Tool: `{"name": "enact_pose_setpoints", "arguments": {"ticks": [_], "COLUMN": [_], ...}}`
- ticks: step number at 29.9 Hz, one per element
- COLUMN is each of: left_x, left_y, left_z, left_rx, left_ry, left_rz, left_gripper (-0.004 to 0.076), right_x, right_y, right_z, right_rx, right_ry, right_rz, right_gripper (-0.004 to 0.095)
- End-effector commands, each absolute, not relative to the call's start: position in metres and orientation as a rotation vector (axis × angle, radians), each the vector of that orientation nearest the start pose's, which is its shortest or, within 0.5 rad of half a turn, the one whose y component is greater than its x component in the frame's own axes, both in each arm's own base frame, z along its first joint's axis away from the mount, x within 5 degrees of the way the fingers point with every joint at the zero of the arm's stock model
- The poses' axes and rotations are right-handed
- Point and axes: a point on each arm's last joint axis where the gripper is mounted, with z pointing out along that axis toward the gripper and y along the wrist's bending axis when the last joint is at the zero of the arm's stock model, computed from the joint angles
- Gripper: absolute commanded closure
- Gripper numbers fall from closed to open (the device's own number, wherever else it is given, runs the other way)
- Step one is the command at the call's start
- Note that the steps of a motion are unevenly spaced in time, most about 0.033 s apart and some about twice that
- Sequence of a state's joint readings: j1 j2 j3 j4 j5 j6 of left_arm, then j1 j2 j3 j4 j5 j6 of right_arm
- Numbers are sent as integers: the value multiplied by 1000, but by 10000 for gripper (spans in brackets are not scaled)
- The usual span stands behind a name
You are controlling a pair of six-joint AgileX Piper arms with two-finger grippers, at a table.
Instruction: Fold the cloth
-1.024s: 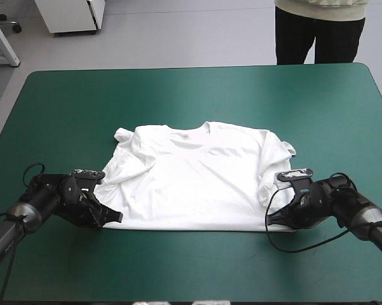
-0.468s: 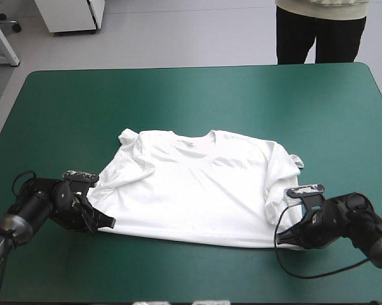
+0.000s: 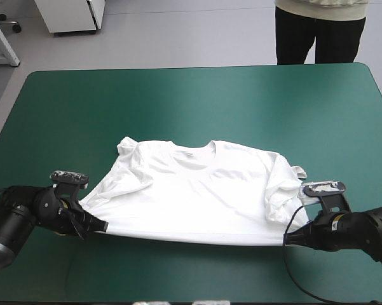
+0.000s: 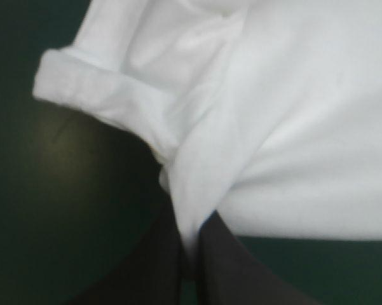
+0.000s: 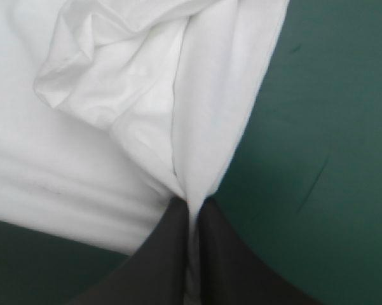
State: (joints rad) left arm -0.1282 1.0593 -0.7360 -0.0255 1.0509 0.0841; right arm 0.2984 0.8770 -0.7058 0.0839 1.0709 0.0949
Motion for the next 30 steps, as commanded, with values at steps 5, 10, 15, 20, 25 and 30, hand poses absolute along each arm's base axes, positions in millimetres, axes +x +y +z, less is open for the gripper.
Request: {"name": "enact_pose_setpoints", "arguments": {"ticks": [5, 10, 15, 20, 25, 30], "left_x": [210, 249, 294, 330, 357, 369], "left_y": [-28, -33, -39, -43, -47, -48], "left_z": [309, 313, 311, 306, 287, 274], "left_rx": [248, 235, 223, 203, 202, 181], "left_ry": [2566, 2518, 2458, 2418, 2440, 2429], "left_rz": [-38, -42, -45, -52, -52, -59], "left_gripper": [733, 733, 733, 733, 733, 733], "right_x": [151, 184, 227, 264, 296, 319], "right_y": [47, 52, 49, 41, 37, 36], "right_z": [327, 328, 320, 315, 304, 298], "right_rx": [-227, -241, -202, -172, -165, -160], "right_ry": [2545, 2527, 2528, 2523, 2561, 2575], "right_rz": [164, 104, 93, 158, 216, 223], "right_gripper": [925, 925, 925, 926, 925, 924]}}
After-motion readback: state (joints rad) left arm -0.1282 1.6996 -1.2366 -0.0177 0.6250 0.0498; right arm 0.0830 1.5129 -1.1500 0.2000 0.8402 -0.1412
